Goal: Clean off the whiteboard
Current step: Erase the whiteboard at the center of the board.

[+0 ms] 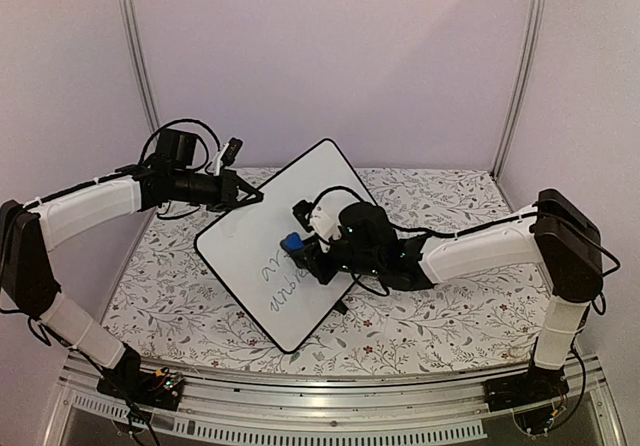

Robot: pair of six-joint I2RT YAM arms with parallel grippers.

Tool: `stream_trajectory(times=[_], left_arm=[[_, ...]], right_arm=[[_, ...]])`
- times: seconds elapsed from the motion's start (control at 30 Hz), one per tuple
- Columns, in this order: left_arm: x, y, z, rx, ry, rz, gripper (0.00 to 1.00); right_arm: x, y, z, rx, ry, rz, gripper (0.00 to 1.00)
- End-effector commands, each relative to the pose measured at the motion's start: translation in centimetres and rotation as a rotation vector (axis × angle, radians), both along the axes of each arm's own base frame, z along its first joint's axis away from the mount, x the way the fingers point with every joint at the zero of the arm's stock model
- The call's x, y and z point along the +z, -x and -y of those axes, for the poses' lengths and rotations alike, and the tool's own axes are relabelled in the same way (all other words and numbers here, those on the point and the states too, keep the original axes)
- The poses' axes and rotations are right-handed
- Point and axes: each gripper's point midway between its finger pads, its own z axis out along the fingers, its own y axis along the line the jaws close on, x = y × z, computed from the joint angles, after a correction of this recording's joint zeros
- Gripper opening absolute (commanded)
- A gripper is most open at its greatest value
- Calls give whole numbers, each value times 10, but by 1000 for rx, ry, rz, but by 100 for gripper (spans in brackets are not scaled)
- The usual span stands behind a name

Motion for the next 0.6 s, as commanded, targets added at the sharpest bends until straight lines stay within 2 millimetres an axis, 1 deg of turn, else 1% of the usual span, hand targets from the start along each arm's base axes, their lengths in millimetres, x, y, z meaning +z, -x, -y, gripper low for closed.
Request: stream_trajectory(times=[0.0, 0.13, 0.23, 0.4, 0.47, 0.57], left_arm=[[2, -2, 3, -17, -24, 76, 0], [0, -4, 2, -8, -28, 70, 0], [-2, -5, 2, -5, -29, 66, 0], [-3, -6, 1, 1, -34, 63, 0], [-4, -6, 1, 2, -35, 62, 0], [-4, -6, 1, 1, -35, 63, 0]], right_arm=[[51, -10, 12, -8, 67, 69, 27], [60, -1, 13, 42, 168, 72, 27], [57, 9, 13, 49, 243, 94, 27], [53, 40, -4, 114, 281, 124, 27], [50, 49, -11, 122, 290, 129, 27], [41, 59, -24, 133, 308, 130, 27]])
